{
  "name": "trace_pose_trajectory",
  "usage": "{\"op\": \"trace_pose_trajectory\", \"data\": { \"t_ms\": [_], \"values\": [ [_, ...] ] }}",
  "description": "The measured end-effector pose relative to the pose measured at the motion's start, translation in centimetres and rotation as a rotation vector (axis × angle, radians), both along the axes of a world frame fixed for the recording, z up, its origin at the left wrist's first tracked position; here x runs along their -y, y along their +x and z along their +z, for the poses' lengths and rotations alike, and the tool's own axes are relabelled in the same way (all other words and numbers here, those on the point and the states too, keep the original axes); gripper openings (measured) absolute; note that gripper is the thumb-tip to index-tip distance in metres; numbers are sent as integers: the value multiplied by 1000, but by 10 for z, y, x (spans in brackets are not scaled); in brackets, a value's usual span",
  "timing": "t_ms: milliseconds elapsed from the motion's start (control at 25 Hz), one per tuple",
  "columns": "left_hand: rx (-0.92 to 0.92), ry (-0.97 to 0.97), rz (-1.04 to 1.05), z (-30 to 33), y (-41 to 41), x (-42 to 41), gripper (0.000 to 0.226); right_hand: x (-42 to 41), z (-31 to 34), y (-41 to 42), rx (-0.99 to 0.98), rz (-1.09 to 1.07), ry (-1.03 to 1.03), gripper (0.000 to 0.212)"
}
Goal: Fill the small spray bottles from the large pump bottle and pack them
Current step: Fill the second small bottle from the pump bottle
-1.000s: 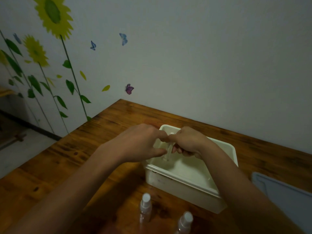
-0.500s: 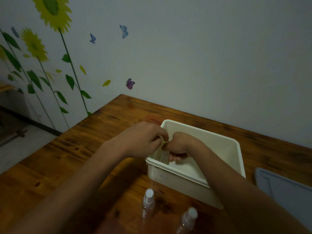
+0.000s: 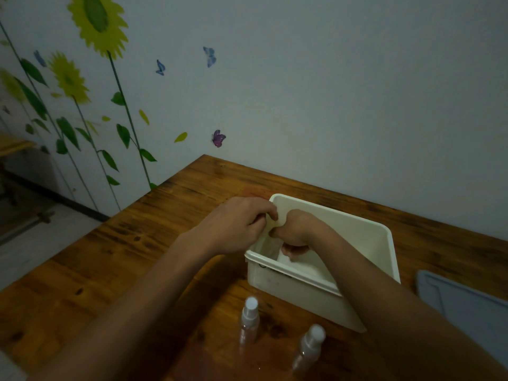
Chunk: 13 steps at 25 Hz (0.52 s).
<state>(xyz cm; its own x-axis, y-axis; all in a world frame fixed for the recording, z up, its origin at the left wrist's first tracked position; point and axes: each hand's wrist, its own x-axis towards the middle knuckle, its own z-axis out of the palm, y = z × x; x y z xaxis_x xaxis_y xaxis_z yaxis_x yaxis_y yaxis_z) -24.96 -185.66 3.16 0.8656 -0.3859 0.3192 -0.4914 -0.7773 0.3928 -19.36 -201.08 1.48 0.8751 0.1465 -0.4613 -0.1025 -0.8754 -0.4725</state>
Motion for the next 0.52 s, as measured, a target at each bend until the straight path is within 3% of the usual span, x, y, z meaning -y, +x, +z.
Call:
{"op": "trace_pose_trajectory", "data": {
  "t_ms": [200,360,440,520],
  "values": [
    [235,-108,116,15,-24,1,25,5,36,-37,536,-104,-58,24],
    [581,-345,185,22,-90,23,25,14,76,-127,972,-242,259,18],
    [624,-465,115,12,-135,40,21,25,77,-182,1046,-199,348,11],
    [577,-537,60,-9,-171,55,16,38,56,-220,983,-155,396,11]
  ]
}}
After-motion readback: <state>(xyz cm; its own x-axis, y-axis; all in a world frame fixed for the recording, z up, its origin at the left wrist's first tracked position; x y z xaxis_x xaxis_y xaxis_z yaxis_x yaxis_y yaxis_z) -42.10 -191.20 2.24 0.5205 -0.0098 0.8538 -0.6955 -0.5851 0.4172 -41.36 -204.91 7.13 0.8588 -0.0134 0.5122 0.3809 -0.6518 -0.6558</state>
